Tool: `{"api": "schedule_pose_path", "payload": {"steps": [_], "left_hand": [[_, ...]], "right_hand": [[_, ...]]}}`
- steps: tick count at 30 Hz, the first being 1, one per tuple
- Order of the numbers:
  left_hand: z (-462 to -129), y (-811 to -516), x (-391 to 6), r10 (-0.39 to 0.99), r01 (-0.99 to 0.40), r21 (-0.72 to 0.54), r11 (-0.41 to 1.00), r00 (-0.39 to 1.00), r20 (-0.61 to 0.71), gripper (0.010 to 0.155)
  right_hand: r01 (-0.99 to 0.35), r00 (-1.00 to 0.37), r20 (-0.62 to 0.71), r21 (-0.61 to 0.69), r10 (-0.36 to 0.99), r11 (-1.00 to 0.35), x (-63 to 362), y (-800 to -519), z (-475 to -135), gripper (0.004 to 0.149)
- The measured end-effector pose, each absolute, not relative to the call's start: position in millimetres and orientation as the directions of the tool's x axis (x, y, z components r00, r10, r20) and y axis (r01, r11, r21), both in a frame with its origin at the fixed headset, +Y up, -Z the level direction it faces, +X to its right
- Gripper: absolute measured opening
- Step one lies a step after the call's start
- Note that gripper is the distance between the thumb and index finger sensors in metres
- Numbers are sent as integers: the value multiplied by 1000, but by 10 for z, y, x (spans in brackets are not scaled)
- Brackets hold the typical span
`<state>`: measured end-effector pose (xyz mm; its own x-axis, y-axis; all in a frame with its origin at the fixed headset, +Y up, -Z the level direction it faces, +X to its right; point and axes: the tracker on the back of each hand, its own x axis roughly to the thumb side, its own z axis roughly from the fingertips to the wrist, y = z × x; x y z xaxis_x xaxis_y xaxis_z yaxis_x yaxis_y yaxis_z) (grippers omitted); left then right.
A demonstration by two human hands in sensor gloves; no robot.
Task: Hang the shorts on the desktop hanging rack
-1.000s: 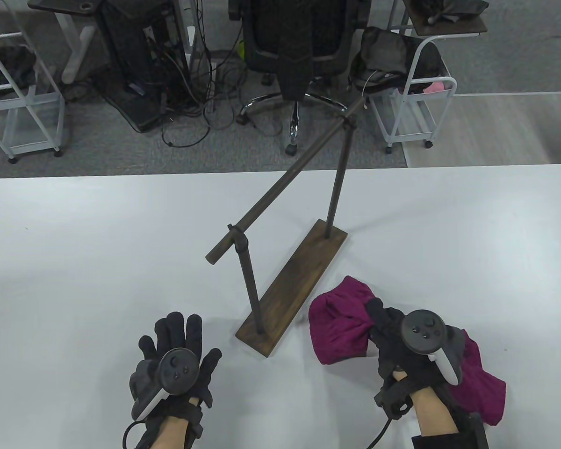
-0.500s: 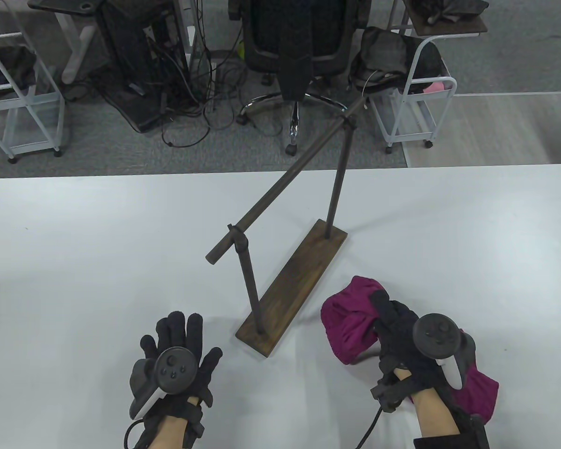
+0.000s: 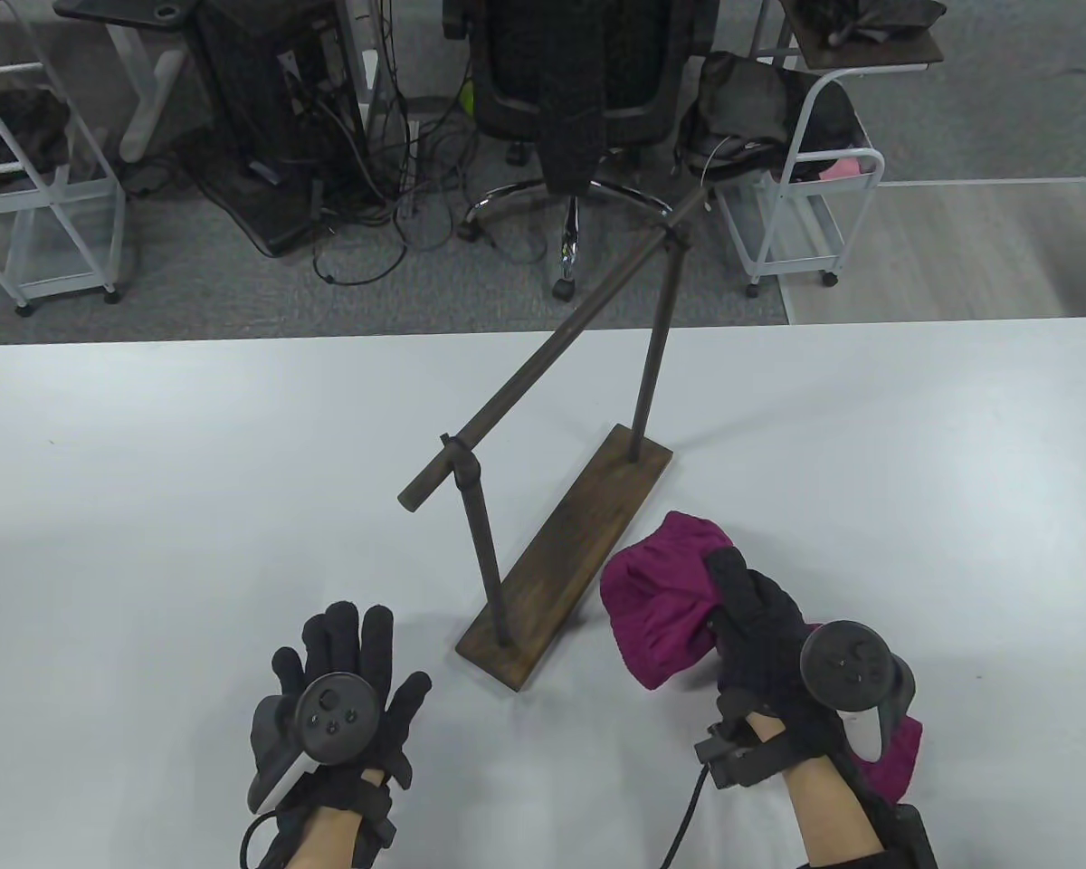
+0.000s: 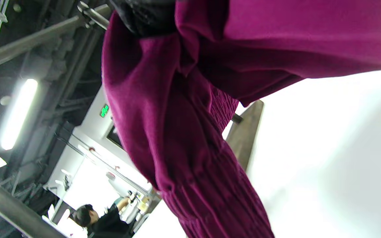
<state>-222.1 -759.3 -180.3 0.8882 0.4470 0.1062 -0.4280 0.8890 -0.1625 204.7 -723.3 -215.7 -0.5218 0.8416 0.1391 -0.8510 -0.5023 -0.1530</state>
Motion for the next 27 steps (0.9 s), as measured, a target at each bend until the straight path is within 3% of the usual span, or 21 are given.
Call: {"api": "schedule_pose_path", "payload": {"steps": [10,27], "left_hand": [[-1807,-7602,-2231,456,-434,-176,883,884,104,79],[-1824,-7636,-2225,481,-454,-207,866,871,100,79]], "right_hand": [[-918,-372,147,-206,916,-340,2074,-7098,-2283,53],[-993,-16,264,-115,964,15,1789,-6636,-2642,53]]}}
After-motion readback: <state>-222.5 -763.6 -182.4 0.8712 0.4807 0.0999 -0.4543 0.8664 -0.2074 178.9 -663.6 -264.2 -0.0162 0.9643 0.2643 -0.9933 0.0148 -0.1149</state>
